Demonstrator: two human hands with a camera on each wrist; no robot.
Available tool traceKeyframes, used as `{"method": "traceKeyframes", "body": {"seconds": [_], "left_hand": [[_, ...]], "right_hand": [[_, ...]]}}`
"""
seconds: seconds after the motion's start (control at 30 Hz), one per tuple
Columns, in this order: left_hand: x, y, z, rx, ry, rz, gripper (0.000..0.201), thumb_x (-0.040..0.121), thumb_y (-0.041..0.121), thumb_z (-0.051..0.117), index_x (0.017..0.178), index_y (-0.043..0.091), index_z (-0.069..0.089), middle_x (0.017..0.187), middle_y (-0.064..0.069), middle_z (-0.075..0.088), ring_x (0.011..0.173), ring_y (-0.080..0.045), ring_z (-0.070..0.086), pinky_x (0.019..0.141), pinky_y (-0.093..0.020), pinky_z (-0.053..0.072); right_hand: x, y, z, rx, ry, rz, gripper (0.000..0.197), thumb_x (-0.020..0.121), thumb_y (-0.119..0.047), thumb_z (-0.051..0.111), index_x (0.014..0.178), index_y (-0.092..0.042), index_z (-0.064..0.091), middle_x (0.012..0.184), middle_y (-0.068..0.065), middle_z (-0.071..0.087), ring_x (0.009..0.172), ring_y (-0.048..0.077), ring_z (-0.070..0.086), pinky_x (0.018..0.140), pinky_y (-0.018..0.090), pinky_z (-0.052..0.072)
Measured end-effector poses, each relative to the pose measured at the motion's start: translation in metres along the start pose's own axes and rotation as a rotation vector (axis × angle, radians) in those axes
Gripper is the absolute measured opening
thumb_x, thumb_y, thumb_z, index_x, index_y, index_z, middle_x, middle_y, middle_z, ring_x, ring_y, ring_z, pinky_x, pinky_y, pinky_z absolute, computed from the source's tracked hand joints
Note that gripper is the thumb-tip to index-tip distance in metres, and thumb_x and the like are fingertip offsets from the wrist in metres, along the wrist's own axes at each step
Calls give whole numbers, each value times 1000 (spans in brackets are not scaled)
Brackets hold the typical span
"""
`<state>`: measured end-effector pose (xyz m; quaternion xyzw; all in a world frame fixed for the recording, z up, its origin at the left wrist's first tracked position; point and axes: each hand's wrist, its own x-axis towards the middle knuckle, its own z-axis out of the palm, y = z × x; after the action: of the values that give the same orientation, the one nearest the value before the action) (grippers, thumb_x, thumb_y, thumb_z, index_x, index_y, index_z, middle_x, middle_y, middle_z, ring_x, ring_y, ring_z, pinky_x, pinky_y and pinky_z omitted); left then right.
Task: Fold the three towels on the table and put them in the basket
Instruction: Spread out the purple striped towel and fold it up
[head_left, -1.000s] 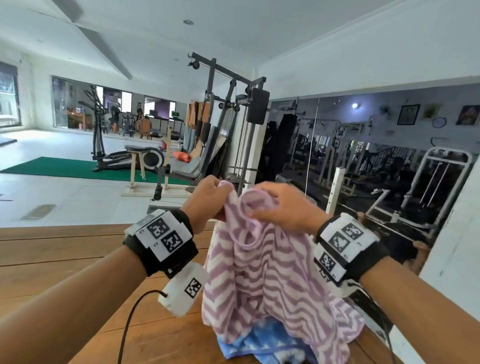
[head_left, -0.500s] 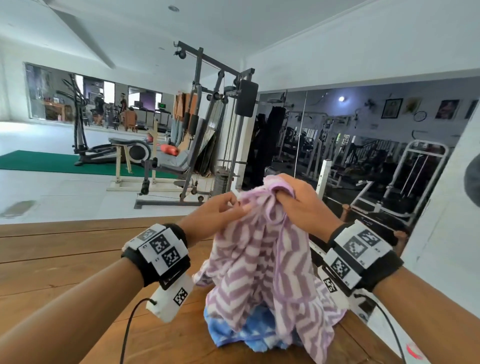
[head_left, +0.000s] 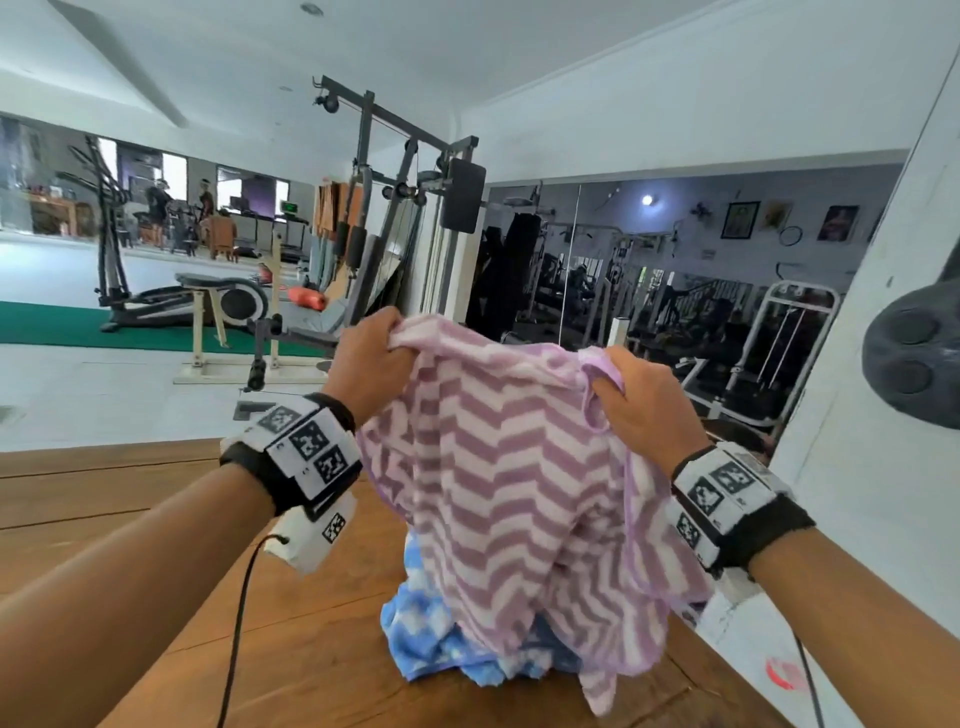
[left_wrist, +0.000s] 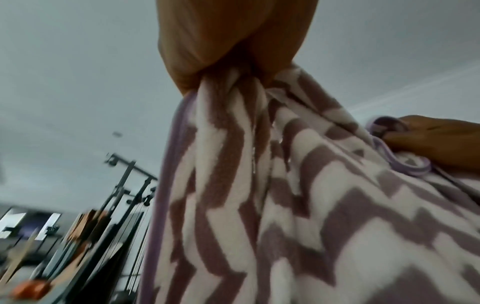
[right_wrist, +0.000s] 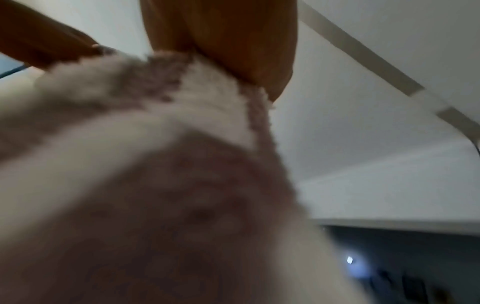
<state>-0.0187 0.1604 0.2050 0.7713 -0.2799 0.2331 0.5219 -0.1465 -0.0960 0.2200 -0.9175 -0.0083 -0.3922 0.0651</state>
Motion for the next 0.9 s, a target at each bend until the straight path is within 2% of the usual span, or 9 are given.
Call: {"method": "traceKeyframes", "body": {"seconds": [0.17,0.27,0.37,0.47,0.57,0.67,0.73,0.8,0.9], "left_hand": [[4,47,-1,-149,118,60,7,90,9,45,86,4,49,71,1,48,63,-16,42,58,-30,38],[2,67,2,-162,79,15,8,89,10,50,96,6,49,82,-2,53,73,-19,50,65,-36,46],[-9,82,8,-95,-127,15,59,74,12,67,126,16,39,117,-7,54,100,-23,55,89,-42,51],[-33,99,21,43,-478,185,96,63,29,71,146,32,22,122,10,48,111,-14,47,108,-43,33],[-50,94,45,73,-735,141,61,79,21,71,134,22,43,108,5,63,96,-13,61,91,-35,52],[-51,68,53,204,-373,76,5,86,12,57,91,13,59,86,-4,64,79,-23,62,77,-42,56],[-52,57,43,334,-221,-47,5,85,8,52,88,11,54,84,-7,62,80,-29,60,74,-40,55],[-59,52,31,415,-309,-165,23,83,8,56,106,12,51,98,-9,62,91,-29,61,79,-40,54],[-83,73,26,297,-609,-114,87,76,17,76,145,19,24,141,-6,42,124,-26,46,103,-40,42]], "right_hand": [[9,-17,-25,65,-81,-3,53,77,-62,63,109,-21,50,87,-6,59,76,15,58,65,31,47],[12,-20,-29,27,-158,-97,46,83,-45,67,117,-18,48,95,-1,60,86,22,60,72,33,50],[13,-20,-34,215,-87,-50,37,84,-31,69,110,-13,50,92,-3,58,79,14,56,64,8,39],[8,-24,-44,409,-251,-1,64,75,-32,79,127,-19,44,109,-7,58,96,9,57,78,15,43],[-2,-22,-47,431,-436,-41,78,69,-23,84,133,-22,39,117,-3,56,106,15,57,88,26,48],[-17,-4,-38,262,-603,-39,72,69,-13,79,128,-24,40,113,-1,57,102,18,59,88,33,51],[-29,11,-31,66,-646,-25,52,77,-16,70,122,-25,44,111,-3,58,102,19,58,89,35,50],[-40,16,-32,55,-594,26,25,86,-16,60,110,-16,53,103,-1,60,98,22,58,83,30,48],[-45,3,-29,207,-440,-3,14,87,-15,60,95,-4,61,92,6,62,88,24,59,69,26,43]]}}
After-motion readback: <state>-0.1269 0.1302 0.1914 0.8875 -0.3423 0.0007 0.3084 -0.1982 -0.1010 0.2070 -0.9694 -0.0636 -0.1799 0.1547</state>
